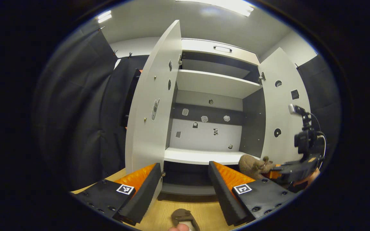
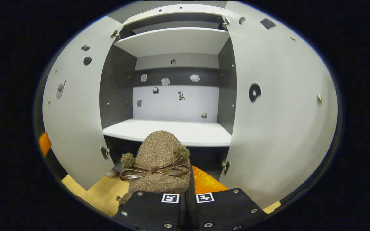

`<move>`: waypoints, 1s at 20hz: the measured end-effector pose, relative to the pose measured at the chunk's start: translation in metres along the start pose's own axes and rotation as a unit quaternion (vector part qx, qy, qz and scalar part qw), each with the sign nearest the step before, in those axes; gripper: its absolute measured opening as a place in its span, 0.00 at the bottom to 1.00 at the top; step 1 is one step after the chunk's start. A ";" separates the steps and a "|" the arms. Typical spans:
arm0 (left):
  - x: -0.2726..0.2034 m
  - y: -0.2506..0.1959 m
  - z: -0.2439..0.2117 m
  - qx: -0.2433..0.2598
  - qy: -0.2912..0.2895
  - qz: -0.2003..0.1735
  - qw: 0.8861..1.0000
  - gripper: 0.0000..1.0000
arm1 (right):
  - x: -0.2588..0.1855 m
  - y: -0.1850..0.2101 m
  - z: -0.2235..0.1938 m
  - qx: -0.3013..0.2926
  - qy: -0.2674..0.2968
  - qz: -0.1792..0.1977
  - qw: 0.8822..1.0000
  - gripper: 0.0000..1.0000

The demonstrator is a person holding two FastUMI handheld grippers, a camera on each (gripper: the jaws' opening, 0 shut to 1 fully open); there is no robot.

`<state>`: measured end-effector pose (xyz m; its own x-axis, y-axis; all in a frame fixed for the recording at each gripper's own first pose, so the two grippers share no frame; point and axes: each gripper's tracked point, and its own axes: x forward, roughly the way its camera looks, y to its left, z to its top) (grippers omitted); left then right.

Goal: Grab one shoe with the right hand and put it into the shoe cabinet, grab the other shoe with the left hand and put it into the shoe cabinet; then close the right door with the right hand and the left door with the left hand.

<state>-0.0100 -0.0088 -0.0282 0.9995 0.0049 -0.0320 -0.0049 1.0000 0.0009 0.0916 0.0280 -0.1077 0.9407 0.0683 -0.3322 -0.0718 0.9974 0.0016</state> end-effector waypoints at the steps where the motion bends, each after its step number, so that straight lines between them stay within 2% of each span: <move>1: -0.001 0.000 -0.002 0.003 0.002 0.000 1.000 0.96 | 0.013 0.001 0.023 -0.002 -0.008 0.005 1.000 0.05; 3: -0.007 0.000 -0.003 0.005 0.002 0.003 1.000 0.96 | 0.046 -0.001 0.059 0.000 -0.020 0.003 1.000 0.05; 4: -0.009 0.002 -0.004 0.003 0.003 0.004 1.000 0.96 | 0.071 0.009 0.092 0.001 -0.021 -0.002 1.000 0.05; 7: -0.017 0.005 -0.007 -0.008 0.009 0.011 1.000 0.96 | 0.130 -0.003 0.099 0.001 0.003 -0.011 1.000 0.05; 10: -0.021 0.013 -0.013 -0.016 0.018 0.020 1.000 0.96 | 0.193 -0.011 0.077 0.013 0.054 -0.023 0.998 0.05; 12: -0.024 0.020 -0.015 -0.016 0.022 0.030 0.999 1.00 | 0.226 -0.019 0.061 0.009 0.081 -0.038 0.996 0.05; 16: -0.024 0.031 -0.022 -0.017 0.032 0.046 0.998 0.99 | 0.257 -0.031 0.039 0.009 0.109 -0.053 0.993 0.06; 17: -0.023 0.032 -0.023 -0.017 0.034 0.047 0.998 0.99 | 0.261 -0.032 0.033 0.015 0.119 -0.053 0.991 0.01; 18: -0.022 0.031 -0.023 -0.018 0.035 0.046 0.998 0.96 | 0.263 -0.035 0.029 0.021 0.128 -0.052 0.990 0.10; 20: -0.019 0.031 -0.023 -0.016 0.035 0.044 0.998 0.99 | 0.263 -0.035 0.027 0.030 0.133 -0.045 0.990 0.18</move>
<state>-0.0301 0.0221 -0.0506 0.9905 0.0916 -0.1025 -0.0946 0.9952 -0.0250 0.3503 0.0118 -0.1695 0.8213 -0.0214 -0.5701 0.0353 0.9993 0.0134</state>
